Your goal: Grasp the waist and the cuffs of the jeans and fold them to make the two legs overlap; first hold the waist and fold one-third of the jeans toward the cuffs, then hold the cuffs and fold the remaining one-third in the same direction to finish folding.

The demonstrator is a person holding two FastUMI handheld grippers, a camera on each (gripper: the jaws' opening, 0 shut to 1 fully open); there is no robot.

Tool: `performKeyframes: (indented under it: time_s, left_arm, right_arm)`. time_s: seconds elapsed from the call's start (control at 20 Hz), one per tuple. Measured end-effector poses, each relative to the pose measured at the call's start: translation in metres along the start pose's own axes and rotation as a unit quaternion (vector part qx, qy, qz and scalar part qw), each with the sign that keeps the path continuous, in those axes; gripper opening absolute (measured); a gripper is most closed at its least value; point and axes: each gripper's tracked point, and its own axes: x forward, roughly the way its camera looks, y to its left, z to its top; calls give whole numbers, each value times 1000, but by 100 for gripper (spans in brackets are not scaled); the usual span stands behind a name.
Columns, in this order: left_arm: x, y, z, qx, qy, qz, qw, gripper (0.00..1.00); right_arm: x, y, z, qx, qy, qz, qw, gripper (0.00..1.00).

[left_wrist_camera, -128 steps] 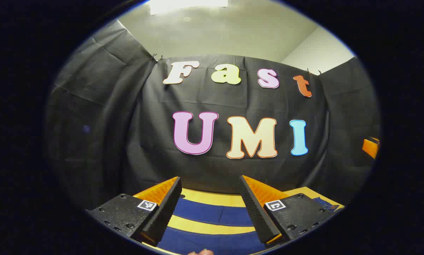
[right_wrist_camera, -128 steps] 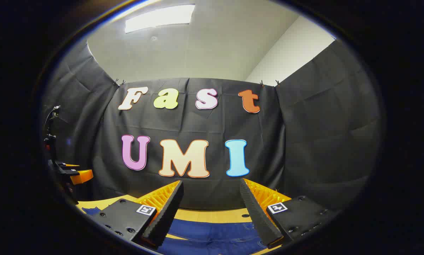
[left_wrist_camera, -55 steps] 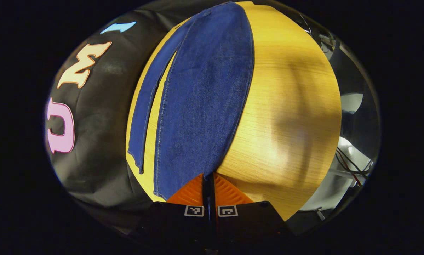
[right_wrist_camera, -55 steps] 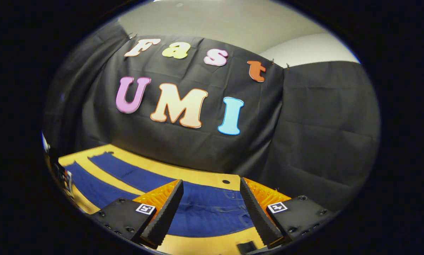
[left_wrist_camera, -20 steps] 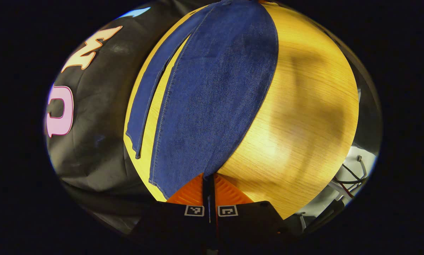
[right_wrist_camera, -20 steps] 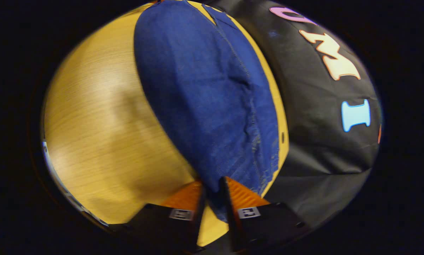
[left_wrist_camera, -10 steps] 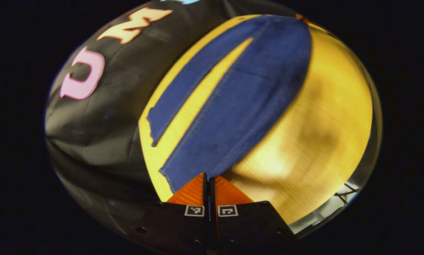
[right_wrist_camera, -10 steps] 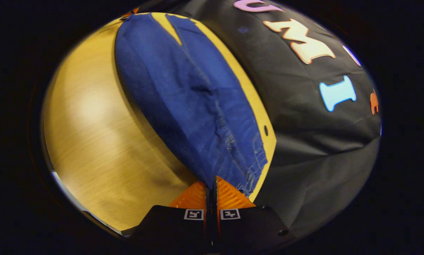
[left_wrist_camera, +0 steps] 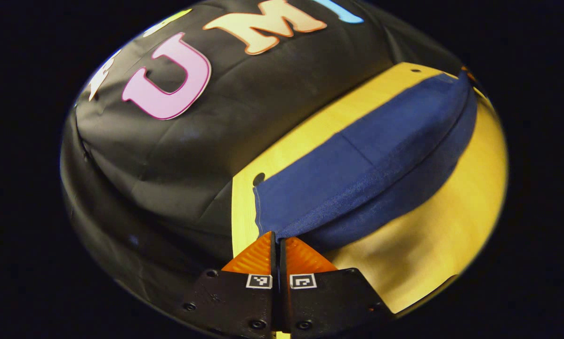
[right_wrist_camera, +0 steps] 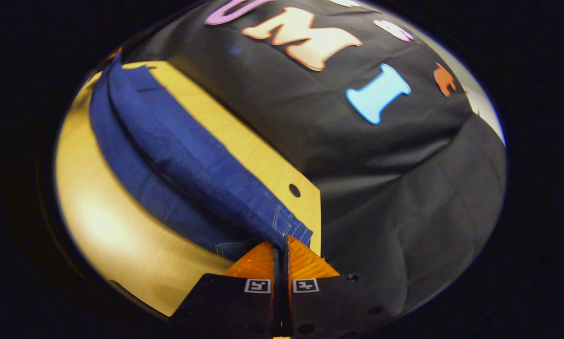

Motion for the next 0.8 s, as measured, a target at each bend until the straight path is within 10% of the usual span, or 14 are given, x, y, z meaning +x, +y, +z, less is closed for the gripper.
performKeyframes:
  time_s: [0.8]
  left_arm:
    - [159, -32, 48, -75, 36, 19, 996, 0]
  right_arm:
    - [171, 45, 15, 119, 23, 24, 992, 3]
